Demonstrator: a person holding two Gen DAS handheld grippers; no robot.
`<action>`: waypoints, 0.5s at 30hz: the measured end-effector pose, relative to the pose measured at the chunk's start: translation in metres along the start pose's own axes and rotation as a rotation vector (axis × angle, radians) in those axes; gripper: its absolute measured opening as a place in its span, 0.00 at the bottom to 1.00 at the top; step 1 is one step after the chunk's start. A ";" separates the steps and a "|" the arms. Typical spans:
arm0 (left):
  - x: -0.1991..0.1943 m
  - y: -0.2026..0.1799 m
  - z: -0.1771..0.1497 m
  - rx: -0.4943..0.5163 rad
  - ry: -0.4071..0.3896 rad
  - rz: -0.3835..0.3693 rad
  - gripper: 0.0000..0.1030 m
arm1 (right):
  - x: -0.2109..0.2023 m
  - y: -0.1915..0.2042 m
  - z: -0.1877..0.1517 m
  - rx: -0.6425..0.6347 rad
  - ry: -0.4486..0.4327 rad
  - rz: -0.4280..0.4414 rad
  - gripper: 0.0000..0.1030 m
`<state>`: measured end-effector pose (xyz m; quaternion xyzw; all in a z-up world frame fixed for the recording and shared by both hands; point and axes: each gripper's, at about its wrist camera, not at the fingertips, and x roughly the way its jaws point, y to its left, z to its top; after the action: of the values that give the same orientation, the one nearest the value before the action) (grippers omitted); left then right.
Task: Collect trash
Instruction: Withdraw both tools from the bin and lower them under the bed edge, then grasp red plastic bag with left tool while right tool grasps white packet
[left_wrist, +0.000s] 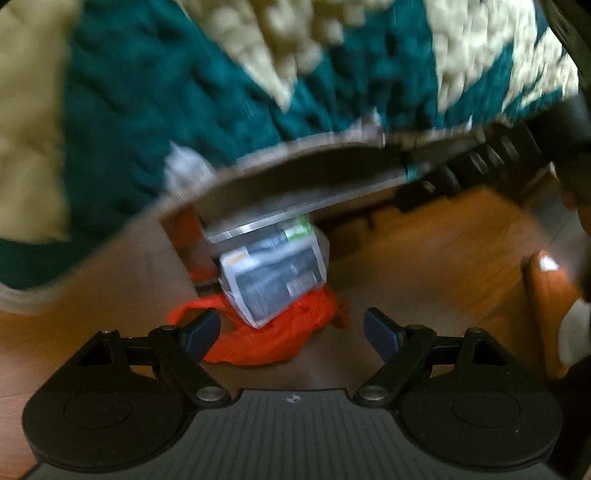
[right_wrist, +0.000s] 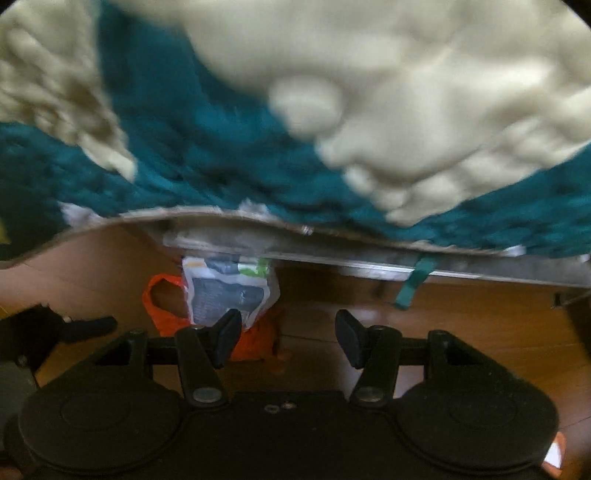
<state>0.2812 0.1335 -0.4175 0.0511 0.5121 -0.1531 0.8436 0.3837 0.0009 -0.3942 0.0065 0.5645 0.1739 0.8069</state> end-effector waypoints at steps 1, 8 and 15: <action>0.009 -0.001 -0.003 0.001 0.010 -0.002 0.83 | 0.008 0.001 0.000 -0.003 0.009 0.001 0.54; 0.068 -0.003 -0.025 0.006 0.085 0.023 0.82 | 0.058 0.006 0.000 0.050 0.063 0.020 0.54; 0.104 0.003 -0.029 -0.015 0.114 0.051 0.81 | 0.092 0.007 0.003 0.108 0.084 0.045 0.52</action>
<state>0.3025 0.1219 -0.5224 0.0663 0.5589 -0.1244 0.8172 0.4121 0.0342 -0.4751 0.0556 0.6061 0.1615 0.7769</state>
